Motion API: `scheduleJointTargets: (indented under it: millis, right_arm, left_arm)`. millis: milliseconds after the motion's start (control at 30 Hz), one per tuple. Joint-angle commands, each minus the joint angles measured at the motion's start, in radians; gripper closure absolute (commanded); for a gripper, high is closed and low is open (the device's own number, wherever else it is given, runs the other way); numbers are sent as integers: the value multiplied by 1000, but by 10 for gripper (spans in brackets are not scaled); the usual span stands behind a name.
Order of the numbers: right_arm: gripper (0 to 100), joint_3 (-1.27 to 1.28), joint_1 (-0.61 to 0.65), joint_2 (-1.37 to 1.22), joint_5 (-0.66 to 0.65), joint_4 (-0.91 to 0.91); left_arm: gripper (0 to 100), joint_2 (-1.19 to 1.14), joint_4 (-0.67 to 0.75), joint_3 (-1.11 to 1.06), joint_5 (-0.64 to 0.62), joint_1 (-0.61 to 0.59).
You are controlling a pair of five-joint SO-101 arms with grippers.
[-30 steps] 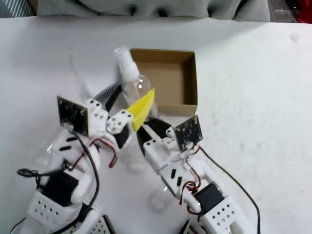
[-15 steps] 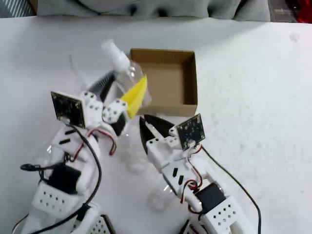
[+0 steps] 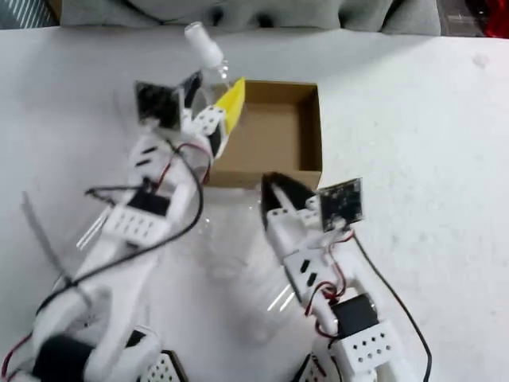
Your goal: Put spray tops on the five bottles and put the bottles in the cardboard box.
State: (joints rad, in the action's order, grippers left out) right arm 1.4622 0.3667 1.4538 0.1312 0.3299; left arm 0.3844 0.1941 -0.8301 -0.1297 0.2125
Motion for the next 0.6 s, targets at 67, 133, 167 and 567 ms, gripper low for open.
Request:
scheduleJointTargets:
  millis: [67,133,167,567]
  right_arm:
    - [983,-86,-193,2,12,-7]
    - [983,-89,-214,2,12,-7]
    - [983,-89,-219,2,12,-7]
    - [983,-92,-219,-176,12,-127]
  left_arm:
    - [980,-275,101,258,12,-4]
    - [980,-335,101,301,12,-8]
    - [980,-360,101,318,12,-8]
    - [980,-573,245,356,9,-39]
